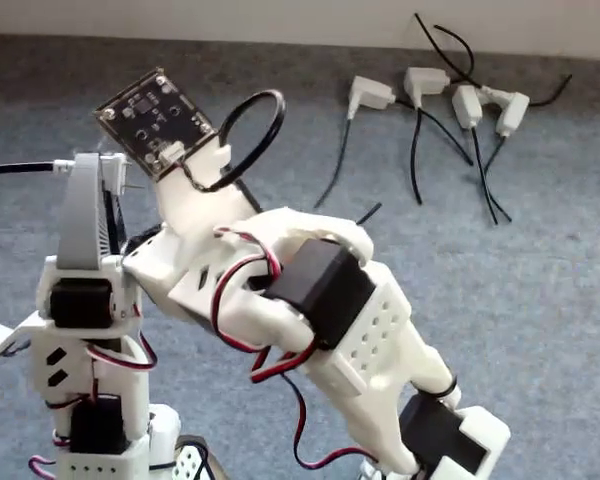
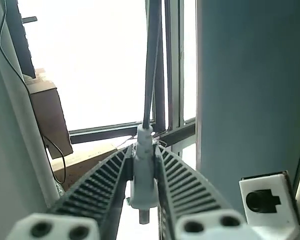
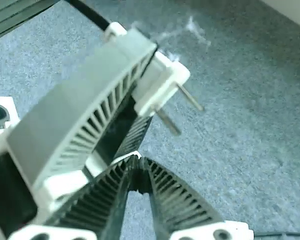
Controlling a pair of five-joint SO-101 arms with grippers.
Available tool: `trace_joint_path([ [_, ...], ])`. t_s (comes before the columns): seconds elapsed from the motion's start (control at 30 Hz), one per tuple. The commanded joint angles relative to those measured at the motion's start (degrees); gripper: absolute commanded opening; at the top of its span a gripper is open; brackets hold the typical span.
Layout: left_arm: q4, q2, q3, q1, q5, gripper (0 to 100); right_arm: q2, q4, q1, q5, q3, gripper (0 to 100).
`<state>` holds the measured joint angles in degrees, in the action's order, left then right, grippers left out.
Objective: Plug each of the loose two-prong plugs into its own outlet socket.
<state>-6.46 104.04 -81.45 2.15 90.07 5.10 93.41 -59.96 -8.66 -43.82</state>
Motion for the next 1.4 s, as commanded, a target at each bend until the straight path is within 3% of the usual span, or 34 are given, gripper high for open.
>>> trace_joint_path([
  [0.0, -0.70, 0.04, 0.13, -1.89, 0.18, 1, 0.84, -3.03, 4.53, -0.18, -0.31, 0.8],
  [0.33, -0.62, 0.31, -1.36, -15.43, -10.64, 1, 0.75, -3.12, 12.53, 2.90, -7.87, 0.8],
  [0.6, -0.62, 0.31, -1.45, -16.22, -10.64, 1, 0.84, -4.88, 17.19, 3.87, -8.31, 0.8],
  [1.2, -0.62, 0.04, -2.68, -19.65, -10.73, 1, 1.01, -4.79, 17.27, 3.87, -8.31, 0.8],
  [1.37, -0.53, 0.04, -4.26, -23.60, -10.81, 1, 1.01, -4.79, 17.19, 3.87, -8.31, 0.8],
])
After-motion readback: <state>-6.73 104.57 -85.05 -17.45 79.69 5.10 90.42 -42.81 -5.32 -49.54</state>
